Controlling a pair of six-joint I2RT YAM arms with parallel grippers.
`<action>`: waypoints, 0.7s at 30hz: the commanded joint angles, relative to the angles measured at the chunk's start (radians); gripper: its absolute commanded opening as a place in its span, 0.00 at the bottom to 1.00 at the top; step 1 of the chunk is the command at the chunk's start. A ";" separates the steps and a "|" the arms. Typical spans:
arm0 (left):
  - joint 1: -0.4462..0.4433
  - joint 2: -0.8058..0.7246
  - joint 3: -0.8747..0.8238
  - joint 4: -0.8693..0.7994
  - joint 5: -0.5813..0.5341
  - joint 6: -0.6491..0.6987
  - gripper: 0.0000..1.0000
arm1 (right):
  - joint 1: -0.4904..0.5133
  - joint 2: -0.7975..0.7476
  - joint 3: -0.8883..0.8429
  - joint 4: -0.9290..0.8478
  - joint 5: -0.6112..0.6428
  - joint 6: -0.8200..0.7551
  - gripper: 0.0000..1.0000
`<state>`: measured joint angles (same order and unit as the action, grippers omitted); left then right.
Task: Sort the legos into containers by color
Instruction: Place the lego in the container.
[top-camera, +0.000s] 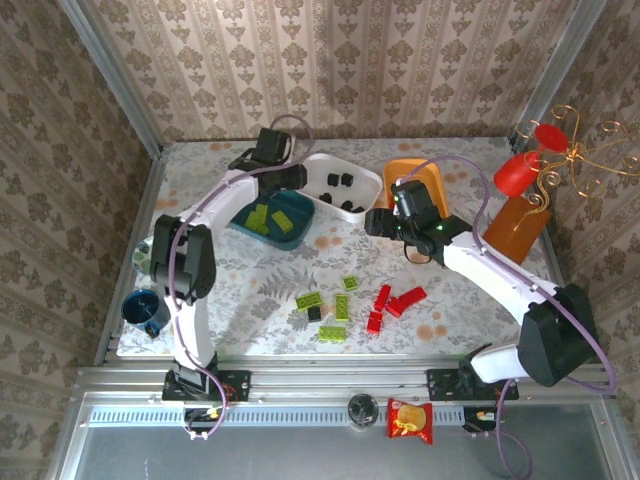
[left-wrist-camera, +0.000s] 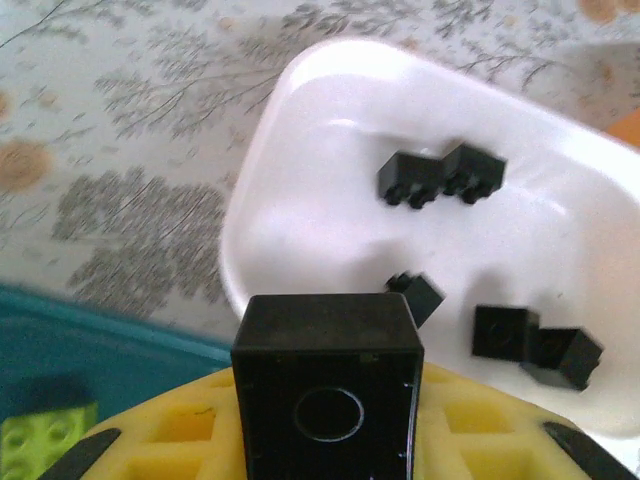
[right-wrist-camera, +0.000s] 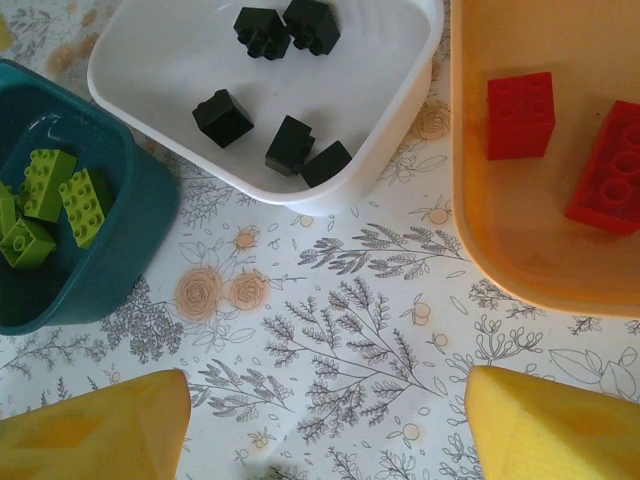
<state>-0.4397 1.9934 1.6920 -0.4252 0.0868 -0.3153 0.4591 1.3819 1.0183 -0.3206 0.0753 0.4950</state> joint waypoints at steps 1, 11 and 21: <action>-0.026 0.099 0.134 -0.075 0.020 0.036 0.25 | 0.006 -0.032 -0.020 -0.024 0.036 0.001 0.74; -0.065 0.254 0.416 -0.158 0.042 0.019 0.84 | 0.004 -0.057 -0.024 -0.053 0.044 -0.015 0.76; -0.105 -0.210 -0.123 0.090 0.086 -0.051 0.91 | 0.001 -0.049 -0.035 -0.045 0.011 -0.013 0.76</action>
<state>-0.5220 1.9148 1.6794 -0.4267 0.1497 -0.3286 0.4591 1.3380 1.0004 -0.3473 0.0940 0.4934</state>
